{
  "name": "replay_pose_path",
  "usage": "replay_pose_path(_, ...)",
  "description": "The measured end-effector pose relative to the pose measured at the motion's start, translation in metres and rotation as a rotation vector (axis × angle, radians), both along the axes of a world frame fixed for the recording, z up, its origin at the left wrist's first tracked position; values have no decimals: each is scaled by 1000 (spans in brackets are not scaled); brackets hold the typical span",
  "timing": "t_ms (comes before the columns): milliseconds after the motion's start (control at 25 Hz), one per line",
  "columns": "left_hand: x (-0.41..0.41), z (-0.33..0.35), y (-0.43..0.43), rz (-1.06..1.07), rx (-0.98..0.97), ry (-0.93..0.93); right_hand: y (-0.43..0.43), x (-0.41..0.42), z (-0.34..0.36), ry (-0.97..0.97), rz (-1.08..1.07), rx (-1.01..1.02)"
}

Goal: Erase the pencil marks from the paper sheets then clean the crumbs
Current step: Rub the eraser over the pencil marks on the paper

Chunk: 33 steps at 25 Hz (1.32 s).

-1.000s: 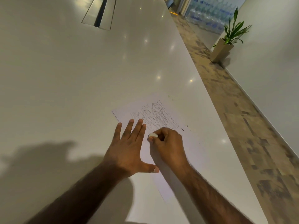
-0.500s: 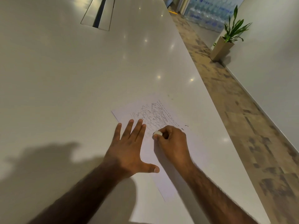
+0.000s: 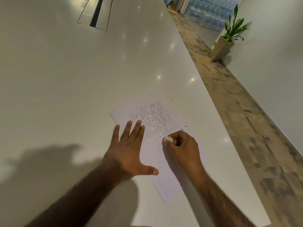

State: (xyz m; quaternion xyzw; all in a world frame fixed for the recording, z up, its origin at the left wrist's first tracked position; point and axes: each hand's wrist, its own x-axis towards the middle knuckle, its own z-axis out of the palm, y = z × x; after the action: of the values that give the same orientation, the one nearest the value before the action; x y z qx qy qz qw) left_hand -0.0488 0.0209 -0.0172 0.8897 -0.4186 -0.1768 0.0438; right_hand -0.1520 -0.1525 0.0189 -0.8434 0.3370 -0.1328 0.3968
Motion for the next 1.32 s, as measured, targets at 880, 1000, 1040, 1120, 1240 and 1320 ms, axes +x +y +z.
replay_pose_path(880, -2, -9, -16, -98, -139, -54, 17, -10, 4, 28, 309, -54)
replay_pose_path(1000, -2, -9, -16, -102, -139, -45, -8, 7, 13, 23, 64, -140)
replay_pose_path(1040, -3, -9, -16, -102, -141, -47, -8, 8, 12, 21, 46, -143)
replay_pose_path(1120, -4, -9, -15, -98, -144, -58, 18, -4, 1, 11, 196, -112)
replay_pose_path(1240, -2, -8, -16, -87, -139, -52, 16, -7, 2, -2, 228, -112)
replay_pose_path(1320, -3, -7, -16, -99, -122, -38, -16, 10, 14, 31, 8, -174)
